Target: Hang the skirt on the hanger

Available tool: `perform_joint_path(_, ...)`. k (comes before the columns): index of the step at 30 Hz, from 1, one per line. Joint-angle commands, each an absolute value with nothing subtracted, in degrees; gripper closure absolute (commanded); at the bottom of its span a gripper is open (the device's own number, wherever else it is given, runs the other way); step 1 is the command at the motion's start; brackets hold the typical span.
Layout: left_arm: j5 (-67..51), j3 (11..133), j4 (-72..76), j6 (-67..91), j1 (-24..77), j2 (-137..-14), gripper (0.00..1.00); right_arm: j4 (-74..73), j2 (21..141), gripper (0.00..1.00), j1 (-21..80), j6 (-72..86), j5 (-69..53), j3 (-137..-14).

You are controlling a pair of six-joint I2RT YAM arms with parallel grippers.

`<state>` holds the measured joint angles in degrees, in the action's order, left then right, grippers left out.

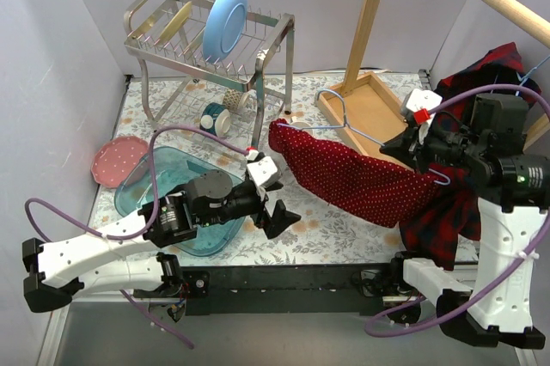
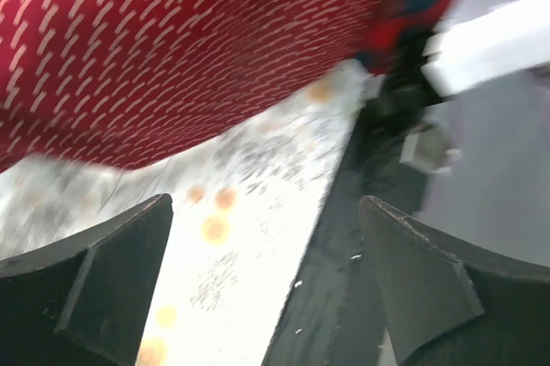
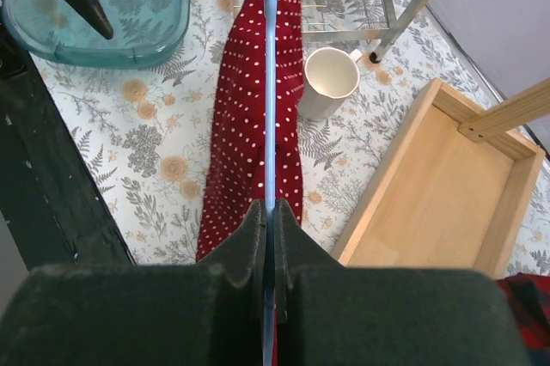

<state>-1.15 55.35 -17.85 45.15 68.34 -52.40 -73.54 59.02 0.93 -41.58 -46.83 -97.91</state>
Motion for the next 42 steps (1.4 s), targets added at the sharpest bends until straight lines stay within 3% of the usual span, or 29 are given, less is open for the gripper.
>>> perform_joint_path(1,11.49,50.03,-13.29,49.38,67.24,-48.34,0.07,-70.31,57.83,0.99,-1.65,-37.09,-46.93,-100.98)
perform_joint_path(5,9.42,48.08,-10.55,51.94,61.98,-49.56,0.05,-70.23,56.69,0.99,-3.25,-36.65,-47.81,-101.51)
perform_joint_path(10,-4.0,44.13,-1.35,53.17,50.03,-52.91,0.06,-69.35,55.28,0.99,-4.74,-35.6,-47.37,-101.43)
perform_joint_path(21,-26.62,43.42,12.65,61.34,35.52,-66.96,0.23,-68.56,55.55,0.99,-5.36,-34.28,-48.6,-101.87)
perform_joint_path(33,-32.6,46.85,18.89,62.93,34.37,-74.7,0.28,-67.06,56.42,0.99,-6.77,-31.99,-52.03,-102.39)
perform_joint_path(37,-33.14,47.81,19.69,63.37,34.37,-75.93,0.35,-67.15,56.43,0.99,-6.94,-31.99,-52.64,-102.13)
perform_joint_path(39,-32.96,49.12,19.16,63.02,34.37,-76.99,0.44,-67.24,56.6,0.99,-7.03,-31.82,-53.09,-102.04)
perform_joint_path(42,-33.39,50.09,19.95,63.54,34.37,-78.05,0.47,-67.15,56.51,0.99,-7.21,-31.82,-53.26,-101.95)
